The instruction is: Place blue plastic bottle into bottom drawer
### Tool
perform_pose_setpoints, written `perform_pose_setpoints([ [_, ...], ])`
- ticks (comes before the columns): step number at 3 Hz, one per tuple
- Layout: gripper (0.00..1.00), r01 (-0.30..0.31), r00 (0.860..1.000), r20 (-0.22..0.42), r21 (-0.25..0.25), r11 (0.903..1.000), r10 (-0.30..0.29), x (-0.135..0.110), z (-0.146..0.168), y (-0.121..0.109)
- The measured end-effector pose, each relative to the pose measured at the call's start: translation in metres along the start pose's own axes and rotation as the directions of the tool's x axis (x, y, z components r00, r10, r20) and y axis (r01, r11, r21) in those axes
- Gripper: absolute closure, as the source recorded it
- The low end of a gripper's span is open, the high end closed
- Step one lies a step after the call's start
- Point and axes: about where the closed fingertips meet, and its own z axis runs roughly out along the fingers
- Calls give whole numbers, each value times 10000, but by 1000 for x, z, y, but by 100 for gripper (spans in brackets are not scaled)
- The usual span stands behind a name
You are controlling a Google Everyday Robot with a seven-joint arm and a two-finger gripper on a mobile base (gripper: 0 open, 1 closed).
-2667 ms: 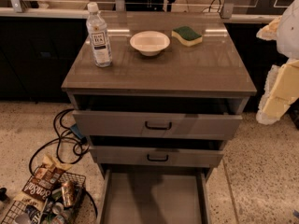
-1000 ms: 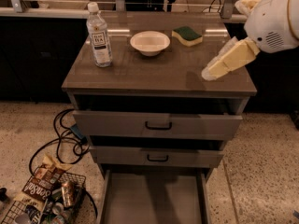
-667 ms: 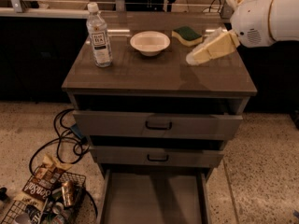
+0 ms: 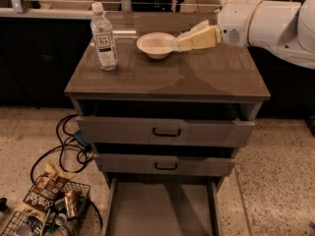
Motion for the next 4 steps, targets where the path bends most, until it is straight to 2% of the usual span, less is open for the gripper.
perform_pose_setpoints([
  [1,0,1,10000,1,-1,10000,-1,0,0,0],
  [2,0,-329,9994,103,-308,9990,332,5,24,8],
  [3,0,-777,9958,418,-879,9931,816,7,76,20],
  [4,0,-1020,9909,742,-1303,9862,1123,3,113,31],
])
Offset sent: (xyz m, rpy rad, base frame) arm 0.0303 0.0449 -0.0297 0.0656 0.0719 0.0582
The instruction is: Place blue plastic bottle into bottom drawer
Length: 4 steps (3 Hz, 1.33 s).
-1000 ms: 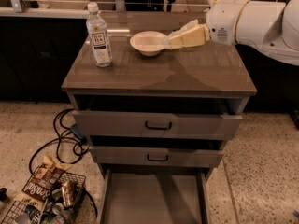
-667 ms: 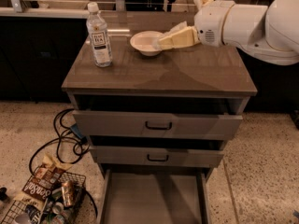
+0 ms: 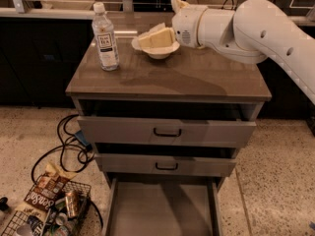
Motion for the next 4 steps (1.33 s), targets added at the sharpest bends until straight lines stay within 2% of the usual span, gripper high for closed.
perform_pose_setpoints([
  [2,0,-674,9969,366,-673,9955,699,14,63,11],
  [4,0,-1404,9872,585,-1238,9823,1485,35,110,26],
])
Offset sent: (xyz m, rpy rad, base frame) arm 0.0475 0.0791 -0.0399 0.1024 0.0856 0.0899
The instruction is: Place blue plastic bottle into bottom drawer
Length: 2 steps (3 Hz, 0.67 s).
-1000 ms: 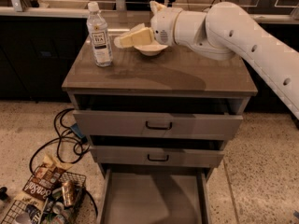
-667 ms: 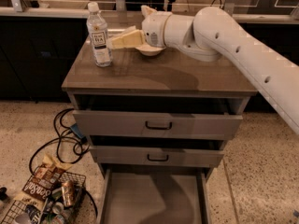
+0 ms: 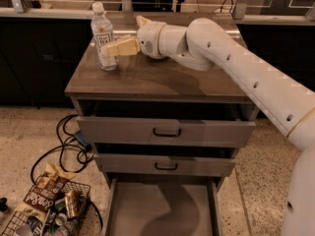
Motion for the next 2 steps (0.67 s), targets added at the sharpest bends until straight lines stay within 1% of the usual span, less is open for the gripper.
perform_pose_setpoints([
  [2,0,-248,9996,119,-463,9986,254,12,39,5],
])
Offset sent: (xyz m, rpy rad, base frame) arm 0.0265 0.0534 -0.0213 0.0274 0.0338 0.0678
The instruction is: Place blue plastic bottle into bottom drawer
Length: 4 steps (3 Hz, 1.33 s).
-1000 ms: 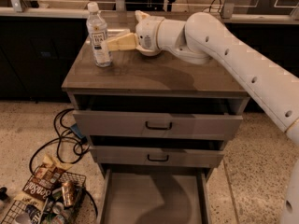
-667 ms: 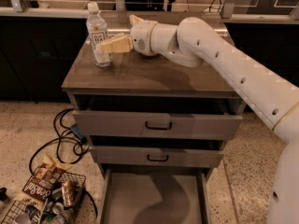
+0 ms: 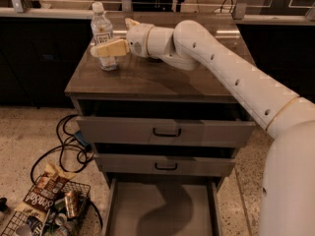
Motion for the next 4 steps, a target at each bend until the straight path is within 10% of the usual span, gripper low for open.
perform_pose_setpoints([
  [4,87,-31,10000,-2,-292,9996,31,1,22,9],
])
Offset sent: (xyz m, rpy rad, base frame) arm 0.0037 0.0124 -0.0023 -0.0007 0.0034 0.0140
